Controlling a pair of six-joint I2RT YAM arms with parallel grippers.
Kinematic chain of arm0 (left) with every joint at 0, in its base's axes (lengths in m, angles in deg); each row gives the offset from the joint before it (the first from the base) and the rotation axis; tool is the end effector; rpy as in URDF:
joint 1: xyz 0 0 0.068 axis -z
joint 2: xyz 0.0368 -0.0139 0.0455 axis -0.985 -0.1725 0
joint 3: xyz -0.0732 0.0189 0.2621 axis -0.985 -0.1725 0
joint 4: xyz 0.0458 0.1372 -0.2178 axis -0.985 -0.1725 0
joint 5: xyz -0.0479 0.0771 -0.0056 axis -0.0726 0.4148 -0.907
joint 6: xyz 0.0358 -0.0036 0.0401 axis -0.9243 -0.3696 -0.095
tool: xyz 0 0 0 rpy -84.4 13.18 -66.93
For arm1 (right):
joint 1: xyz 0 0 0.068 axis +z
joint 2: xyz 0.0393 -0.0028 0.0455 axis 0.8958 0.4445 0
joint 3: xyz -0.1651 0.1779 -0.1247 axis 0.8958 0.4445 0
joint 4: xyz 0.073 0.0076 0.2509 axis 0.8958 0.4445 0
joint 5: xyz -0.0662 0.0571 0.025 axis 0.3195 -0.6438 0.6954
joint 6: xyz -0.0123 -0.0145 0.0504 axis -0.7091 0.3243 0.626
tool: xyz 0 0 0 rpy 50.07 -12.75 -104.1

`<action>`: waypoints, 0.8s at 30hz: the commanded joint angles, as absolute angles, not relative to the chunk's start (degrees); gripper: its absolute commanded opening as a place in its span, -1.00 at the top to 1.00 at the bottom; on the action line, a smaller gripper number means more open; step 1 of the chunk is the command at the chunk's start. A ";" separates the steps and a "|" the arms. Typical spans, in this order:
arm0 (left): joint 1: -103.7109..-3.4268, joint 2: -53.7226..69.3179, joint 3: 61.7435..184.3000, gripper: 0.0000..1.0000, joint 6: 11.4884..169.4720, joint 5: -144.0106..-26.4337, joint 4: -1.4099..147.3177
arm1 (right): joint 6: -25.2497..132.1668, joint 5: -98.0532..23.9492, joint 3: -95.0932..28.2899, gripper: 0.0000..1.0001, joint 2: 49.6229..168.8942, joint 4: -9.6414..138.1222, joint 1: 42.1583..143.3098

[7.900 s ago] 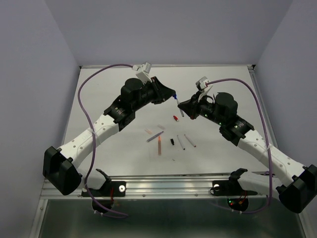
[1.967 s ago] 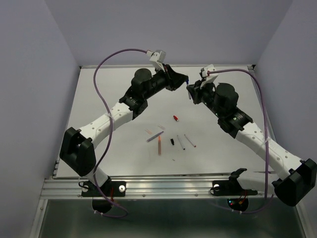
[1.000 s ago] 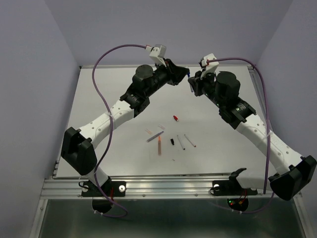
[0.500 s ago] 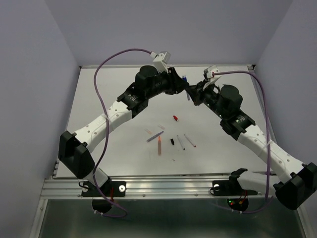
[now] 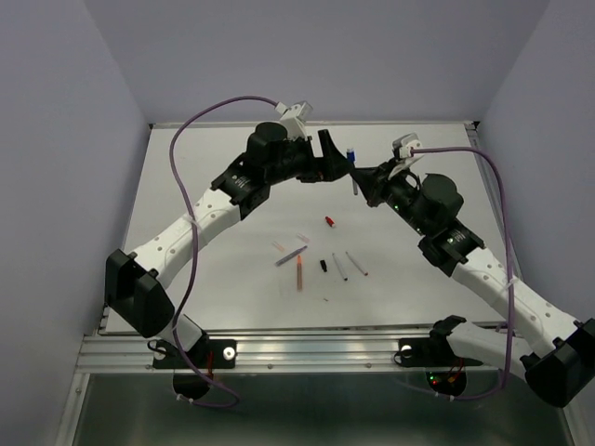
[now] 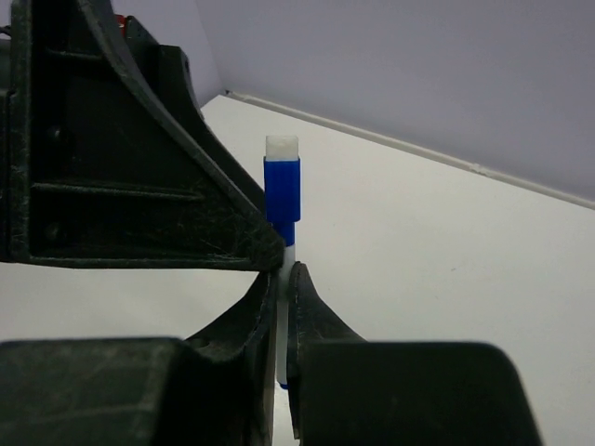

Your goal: Insert the pens into the pen caps

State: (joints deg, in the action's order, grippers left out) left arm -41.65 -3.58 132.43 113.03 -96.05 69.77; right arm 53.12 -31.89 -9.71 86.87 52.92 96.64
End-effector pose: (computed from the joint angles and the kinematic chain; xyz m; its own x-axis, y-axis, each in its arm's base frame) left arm 0.2760 -0.2339 0.4029 -0.5434 -0.2458 -0.8027 0.6488 0.4838 -0.5873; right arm 0.2023 0.1334 0.3775 -0.0078 0.1293 -0.9916 -0.5835 0.8047 0.1096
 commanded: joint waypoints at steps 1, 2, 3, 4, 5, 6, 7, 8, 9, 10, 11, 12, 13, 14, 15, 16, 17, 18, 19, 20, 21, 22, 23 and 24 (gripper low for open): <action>-43.94 1.64 129.87 -0.98 111.77 -96.47 67.16 | 53.15 -22.92 -11.03 0.99 86.71 48.60 96.65; -44.29 2.16 129.52 -0.98 111.68 -96.30 67.16 | 53.23 -22.04 -11.20 0.99 87.41 49.05 95.96; -44.47 2.69 129.17 -0.98 111.51 -96.04 67.07 | 53.32 -21.85 -11.29 0.99 88.11 49.58 95.95; -44.91 3.65 128.55 -0.98 111.42 -94.90 66.98 | 53.93 -22.20 -11.64 0.99 89.77 50.19 94.30; -45.17 4.53 128.20 -0.98 111.25 -94.19 67.07 | 54.37 -22.38 -11.91 0.99 90.75 50.63 92.54; -45.44 4.54 127.85 -0.98 111.07 -94.19 66.98 | 54.81 -23.25 -12.08 0.99 91.71 50.99 92.52; -45.79 5.15 127.58 -0.98 110.98 -93.75 66.81 | 56.12 -25.17 -12.26 0.99 92.59 51.16 90.26; -46.23 5.50 127.06 -0.98 110.89 -93.66 66.46 | 56.66 -26.50 -12.43 0.99 93.56 51.43 88.93; -47.19 6.20 126.71 -0.98 110.72 -93.40 66.37 | 56.75 -28.16 -12.78 0.99 95.48 51.34 87.70; -47.81 6.56 126.27 -0.98 110.72 -93.31 66.28 | 57.01 -28.96 -12.96 0.99 96.55 51.60 85.51; -48.16 6.82 125.31 -0.98 110.63 -93.13 66.11 | 56.93 -29.58 -13.40 0.99 97.77 52.04 84.45; -48.60 7.17 124.77 -0.98 110.54 -92.96 66.02 | 56.58 -31.50 -14.79 0.99 100.40 53.00 83.22; -49.39 7.79 124.33 -0.98 110.63 -92.35 65.93 | 56.58 -32.22 -15.42 0.99 101.73 53.62 82.25; -49.74 8.14 123.02 -0.98 110.63 -92.25 66.02 | 56.31 -33.09 -15.86 0.99 102.96 53.71 80.15; -50.09 8.58 122.49 -0.98 110.19 -92.08 66.02 | 55.88 -36.41 -16.99 0.99 105.76 53.71 78.91; -50.27 8.76 121.87 -0.98 110.02 -91.82 65.93 | 55.96 -36.96 -17.53 0.99 107.26 53.89 77.94; -50.36 8.93 120.91 -0.98 109.84 -91.64 65.75 | 55.70 -37.67 -18.32 0.99 108.76 54.41 76.19; -50.45 9.11 120.47 -0.98 109.66 -91.38 65.67 | 55.09 -39.15 -19.19 0.99 110.43 55.29 75.31; -50.62 9.37 120.03 -0.98 109.66 -90.16 65.40 | 54.65 -40.04 -20.86 0.99 113.58 56.51 74.60; -50.62 9.46 119.15 -0.98 109.66 -89.62 64.79 | 54.21 -40.48 -21.57 0.99 115.26 57.13 73.98; -50.71 9.55 118.71 -0.98 109.58 -88.49 64.44 | 53.33 -41.62 -22.53 0.99 116.93 58.27 72.59; -50.71 9.64 118.27 -0.98 109.57 -88.04 64.17 | 52.71 -42.06 -23.76 0.99 118.77 59.50 71.96; -50.71 9.64 117.22 -0.98 109.66 -87.77 63.91 | 52.53 -42.07 -25.69 0.99 122.36 60.91 71.43; -50.80 9.64 116.69 -0.98 109.75 -87.77 63.82 | 51.84 -42.94 -26.84 0.99 124.22 61.88 70.82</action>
